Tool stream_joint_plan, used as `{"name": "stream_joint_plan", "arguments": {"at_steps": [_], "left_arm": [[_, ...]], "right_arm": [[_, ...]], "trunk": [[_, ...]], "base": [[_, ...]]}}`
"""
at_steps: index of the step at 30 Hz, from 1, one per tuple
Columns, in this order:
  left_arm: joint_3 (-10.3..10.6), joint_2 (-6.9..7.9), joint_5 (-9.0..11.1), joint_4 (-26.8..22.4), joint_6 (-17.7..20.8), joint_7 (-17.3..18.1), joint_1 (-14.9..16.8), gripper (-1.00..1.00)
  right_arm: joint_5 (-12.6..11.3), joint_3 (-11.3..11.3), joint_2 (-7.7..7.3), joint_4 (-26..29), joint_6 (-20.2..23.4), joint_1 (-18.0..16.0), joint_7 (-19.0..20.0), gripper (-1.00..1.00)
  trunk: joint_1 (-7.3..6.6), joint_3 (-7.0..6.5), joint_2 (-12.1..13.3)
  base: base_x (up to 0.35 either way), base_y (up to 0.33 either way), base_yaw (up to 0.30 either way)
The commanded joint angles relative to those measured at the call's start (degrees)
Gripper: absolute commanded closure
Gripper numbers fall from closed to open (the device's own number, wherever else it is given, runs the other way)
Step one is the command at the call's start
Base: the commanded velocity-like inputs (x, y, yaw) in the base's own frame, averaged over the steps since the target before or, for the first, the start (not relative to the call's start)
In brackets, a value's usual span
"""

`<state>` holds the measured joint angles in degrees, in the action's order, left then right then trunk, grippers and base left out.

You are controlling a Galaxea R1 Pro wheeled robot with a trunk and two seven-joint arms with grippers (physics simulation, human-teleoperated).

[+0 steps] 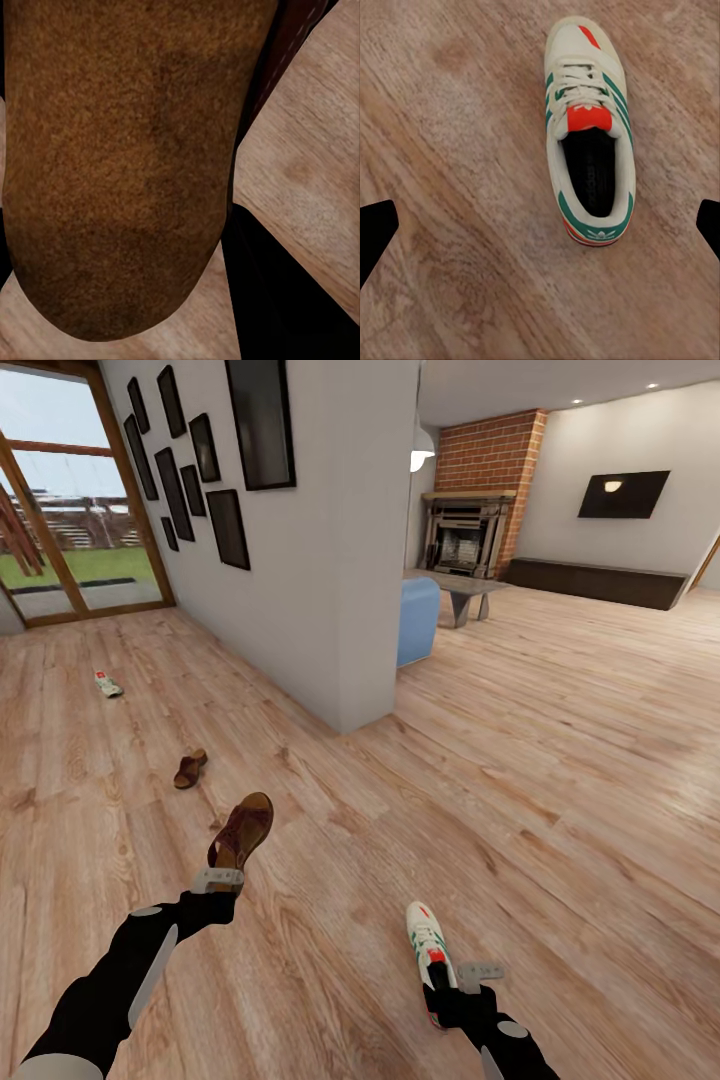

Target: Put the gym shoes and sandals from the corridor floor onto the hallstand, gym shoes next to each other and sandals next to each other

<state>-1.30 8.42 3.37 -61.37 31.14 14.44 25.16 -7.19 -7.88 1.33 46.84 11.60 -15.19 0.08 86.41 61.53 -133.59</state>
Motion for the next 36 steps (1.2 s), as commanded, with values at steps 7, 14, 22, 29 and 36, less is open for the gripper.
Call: {"name": "stream_joint_plan", "arguments": {"at_steps": [7, 14, 22, 29, 36], "left_arm": [[-0.10, 0.00, 0.23, -0.05, 0.41, 0.32, 0.03, 1.00], [-0.10, -0.03, 0.23, -0.07, 0.41, 0.32, 0.05, 1.00], [-0.10, -0.03, 0.30, -0.15, 0.41, 0.32, 0.02, 1.00], [-0.09, -0.26, 0.32, -0.14, 0.41, 0.32, 0.05, 1.00], [-0.10, -0.97, 0.30, -0.07, 0.41, 0.32, 0.03, 1.00]], "right_arm": [[-0.55, -0.03, -0.01, 0.09, 0.26, -0.01, 0.01, -1.00], [-0.55, -0.03, -0.01, 0.17, 0.26, -0.01, 0.01, -1.00], [-0.55, -0.03, -0.01, 0.18, 0.26, -0.01, 0.01, -1.00], [-0.55, -0.03, -0.01, 0.16, 0.26, -0.01, 0.01, -1.00], [-0.50, -0.03, -0.01, 0.11, 0.23, -0.01, -0.06, -1.00]], "trunk": [[-0.01, 0.05, -0.02], [-0.01, 0.05, -0.02], [0.65, 0.70, -1.22], [2.19, 2.53, -4.03], [3.73, 4.44, -6.84]], "base": [[0.006, 0.000, -0.016], [0.000, 0.000, -0.142], [0.000, 0.000, -0.014], [0.000, 0.000, 0.000], [0.000, 0.000, 0.000]]}}
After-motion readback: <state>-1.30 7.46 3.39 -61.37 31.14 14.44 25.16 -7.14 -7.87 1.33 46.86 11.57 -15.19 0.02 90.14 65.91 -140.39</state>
